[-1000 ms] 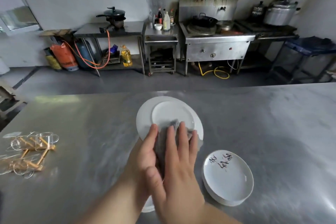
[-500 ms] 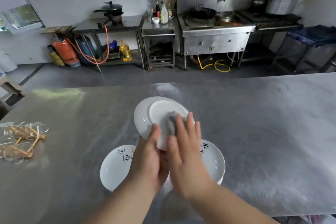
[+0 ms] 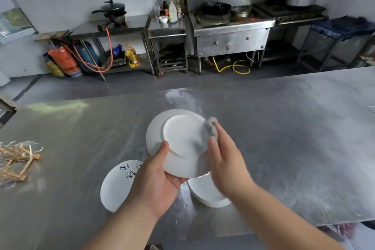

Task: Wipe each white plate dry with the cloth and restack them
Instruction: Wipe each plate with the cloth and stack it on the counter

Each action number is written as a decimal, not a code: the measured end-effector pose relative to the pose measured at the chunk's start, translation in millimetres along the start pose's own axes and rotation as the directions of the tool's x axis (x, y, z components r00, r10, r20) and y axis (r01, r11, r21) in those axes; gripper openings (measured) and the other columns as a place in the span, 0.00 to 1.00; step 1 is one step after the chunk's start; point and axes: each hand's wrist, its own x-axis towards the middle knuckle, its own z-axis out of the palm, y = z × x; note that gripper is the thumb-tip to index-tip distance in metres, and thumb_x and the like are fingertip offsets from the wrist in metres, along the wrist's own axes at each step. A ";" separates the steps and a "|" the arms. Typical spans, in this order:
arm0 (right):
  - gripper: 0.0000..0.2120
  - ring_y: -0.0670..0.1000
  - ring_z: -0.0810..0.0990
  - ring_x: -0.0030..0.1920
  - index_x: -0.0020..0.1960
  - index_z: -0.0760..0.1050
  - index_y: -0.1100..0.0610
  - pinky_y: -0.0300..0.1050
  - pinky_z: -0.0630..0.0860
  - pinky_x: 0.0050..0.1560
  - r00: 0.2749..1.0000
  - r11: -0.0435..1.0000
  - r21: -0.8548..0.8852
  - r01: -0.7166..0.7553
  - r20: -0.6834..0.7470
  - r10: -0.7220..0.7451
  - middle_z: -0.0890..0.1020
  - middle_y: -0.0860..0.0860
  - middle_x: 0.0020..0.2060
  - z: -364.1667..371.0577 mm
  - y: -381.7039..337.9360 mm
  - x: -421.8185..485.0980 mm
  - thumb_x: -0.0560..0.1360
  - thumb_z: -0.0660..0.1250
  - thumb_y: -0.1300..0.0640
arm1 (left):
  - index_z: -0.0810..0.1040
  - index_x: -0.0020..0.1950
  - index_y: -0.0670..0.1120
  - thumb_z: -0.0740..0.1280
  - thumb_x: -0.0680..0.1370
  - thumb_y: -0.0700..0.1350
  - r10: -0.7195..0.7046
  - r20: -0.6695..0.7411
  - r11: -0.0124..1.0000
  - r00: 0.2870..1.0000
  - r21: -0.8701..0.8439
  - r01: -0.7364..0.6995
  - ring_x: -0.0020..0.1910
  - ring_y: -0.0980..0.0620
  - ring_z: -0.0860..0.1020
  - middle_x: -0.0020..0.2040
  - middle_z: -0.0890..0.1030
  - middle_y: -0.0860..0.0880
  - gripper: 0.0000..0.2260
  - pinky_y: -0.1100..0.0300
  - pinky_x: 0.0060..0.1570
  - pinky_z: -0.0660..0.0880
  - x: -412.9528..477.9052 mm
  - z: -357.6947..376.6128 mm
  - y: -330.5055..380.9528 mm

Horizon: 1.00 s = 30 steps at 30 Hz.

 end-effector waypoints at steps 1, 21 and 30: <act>0.13 0.41 0.79 0.55 0.66 0.73 0.33 0.43 0.77 0.60 0.993 0.994 0.013 -0.106 0.053 0.105 0.81 0.37 0.59 -12.7 2.5 11.1 0.85 0.56 0.42 | 0.80 0.70 0.42 0.65 0.80 0.51 -0.006 -0.013 1.000 1.000 0.029 0.007 0.61 0.41 0.85 0.65 0.84 0.39 0.22 0.47 0.47 0.85 2.2 -4.2 -1.4; 0.21 0.53 0.68 0.24 0.47 0.78 0.66 0.41 0.66 0.27 0.717 0.766 -0.008 -0.643 0.346 0.605 0.77 0.60 0.30 -95.0 108.7 9.0 0.79 0.72 0.47 | 0.75 0.50 0.44 0.57 0.81 0.72 -0.258 -0.179 0.061 0.949 0.978 0.201 0.26 0.49 0.63 0.28 0.70 0.52 0.30 0.62 0.27 0.60 79.7 -54.8 -38.4; 0.25 0.64 0.87 0.38 0.49 0.85 0.50 0.46 0.80 0.31 0.757 0.762 0.164 -0.626 0.359 0.545 0.86 0.65 0.43 -99.8 108.5 26.2 0.83 0.58 0.33 | 0.76 0.49 0.43 0.43 0.79 0.76 -0.205 -0.157 0.498 0.966 0.833 0.241 0.26 0.51 0.71 0.33 0.77 0.45 0.39 0.59 0.29 0.63 109.0 -41.2 -36.3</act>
